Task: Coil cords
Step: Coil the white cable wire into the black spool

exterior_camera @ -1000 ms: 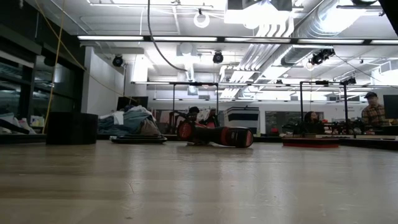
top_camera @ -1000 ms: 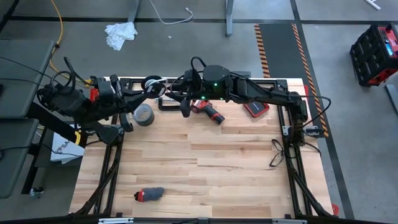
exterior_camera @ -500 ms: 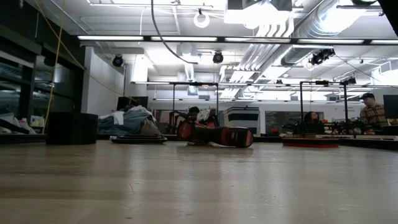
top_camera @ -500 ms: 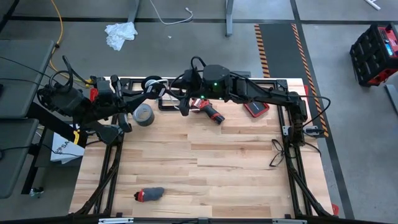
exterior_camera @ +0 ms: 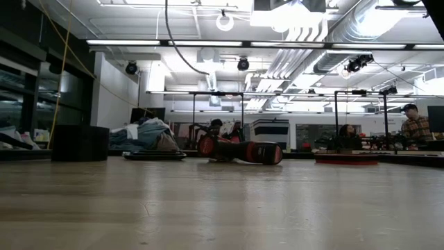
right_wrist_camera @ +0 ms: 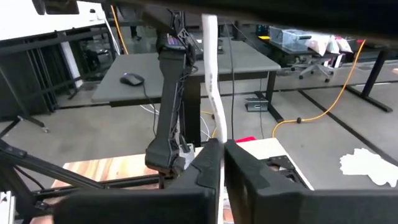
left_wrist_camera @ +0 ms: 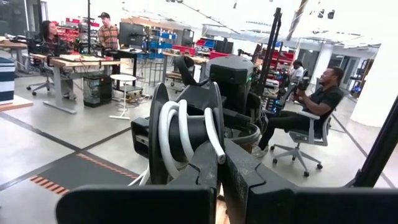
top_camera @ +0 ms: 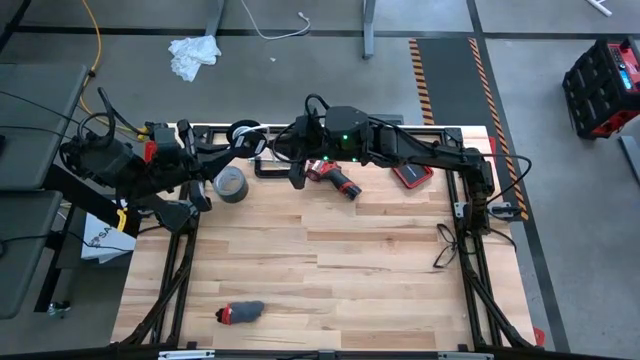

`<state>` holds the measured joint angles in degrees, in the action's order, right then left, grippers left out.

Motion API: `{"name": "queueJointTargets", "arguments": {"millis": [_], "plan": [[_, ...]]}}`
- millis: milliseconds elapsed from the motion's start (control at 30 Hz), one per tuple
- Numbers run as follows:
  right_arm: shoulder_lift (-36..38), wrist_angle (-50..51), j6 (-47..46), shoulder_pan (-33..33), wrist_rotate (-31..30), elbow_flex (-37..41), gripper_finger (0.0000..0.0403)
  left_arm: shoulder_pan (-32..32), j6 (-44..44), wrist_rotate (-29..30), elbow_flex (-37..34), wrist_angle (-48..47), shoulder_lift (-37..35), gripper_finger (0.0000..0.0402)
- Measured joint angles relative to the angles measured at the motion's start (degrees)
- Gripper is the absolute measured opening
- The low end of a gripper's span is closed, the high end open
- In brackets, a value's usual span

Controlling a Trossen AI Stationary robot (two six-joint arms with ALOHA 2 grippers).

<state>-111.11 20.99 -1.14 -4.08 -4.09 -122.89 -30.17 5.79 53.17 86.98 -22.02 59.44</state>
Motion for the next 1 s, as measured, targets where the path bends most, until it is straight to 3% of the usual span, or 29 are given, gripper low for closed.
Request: {"name": "queueJointTargets", "arguments": {"millis": [400,1000], "plan": [[-0.3,0.3,-1.4,0.1,-0.3,0.0,0.0093,0.0,-1.5,0.0,0.0,2.7,0.0,0.0000],[-0.4,2.3,0.1,0.1,-1.9,0.0,0.0069,0.0,-4.5,-0.1,0.0,5.6,-0.2,0.0000]]}}
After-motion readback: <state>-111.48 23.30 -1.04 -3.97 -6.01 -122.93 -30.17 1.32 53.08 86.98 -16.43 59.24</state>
